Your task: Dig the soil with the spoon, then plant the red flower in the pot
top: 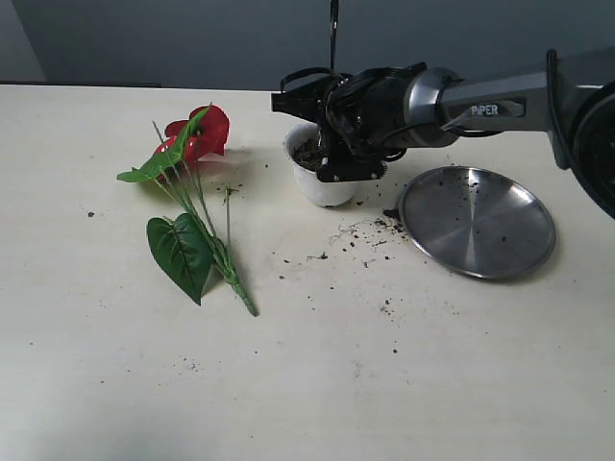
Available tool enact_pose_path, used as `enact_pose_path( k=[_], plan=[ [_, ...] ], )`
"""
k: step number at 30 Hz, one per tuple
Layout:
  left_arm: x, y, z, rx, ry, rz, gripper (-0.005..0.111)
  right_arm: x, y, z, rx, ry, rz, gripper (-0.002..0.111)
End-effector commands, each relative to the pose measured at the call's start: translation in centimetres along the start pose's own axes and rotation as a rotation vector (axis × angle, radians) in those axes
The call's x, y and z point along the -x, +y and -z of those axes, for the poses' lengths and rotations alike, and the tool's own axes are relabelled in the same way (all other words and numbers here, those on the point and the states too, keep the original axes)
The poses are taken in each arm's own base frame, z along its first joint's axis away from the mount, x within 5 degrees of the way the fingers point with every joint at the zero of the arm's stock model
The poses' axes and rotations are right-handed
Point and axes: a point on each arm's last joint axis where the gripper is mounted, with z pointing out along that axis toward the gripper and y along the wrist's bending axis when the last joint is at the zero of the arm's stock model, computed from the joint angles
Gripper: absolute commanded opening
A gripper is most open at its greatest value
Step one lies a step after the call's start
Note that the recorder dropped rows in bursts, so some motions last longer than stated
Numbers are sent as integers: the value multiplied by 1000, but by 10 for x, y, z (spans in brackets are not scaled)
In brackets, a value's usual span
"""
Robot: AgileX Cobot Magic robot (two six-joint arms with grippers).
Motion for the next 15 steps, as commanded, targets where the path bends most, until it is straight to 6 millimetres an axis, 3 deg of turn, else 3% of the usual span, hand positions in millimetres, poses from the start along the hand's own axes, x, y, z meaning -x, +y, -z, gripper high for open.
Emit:
enact_pose_path(
  k=[1, 8, 15],
  plan=[
    [0, 0, 0, 0, -8, 6, 1, -2, 0, 0, -2, 5, 10, -1],
    [0, 0, 0, 0, -8, 6, 1, 2, -12, 4, -17, 4, 16, -1],
    [0, 0, 0, 0, -8, 6, 1, 16, -8, 9, 32, -14, 49, -1]
  ],
)
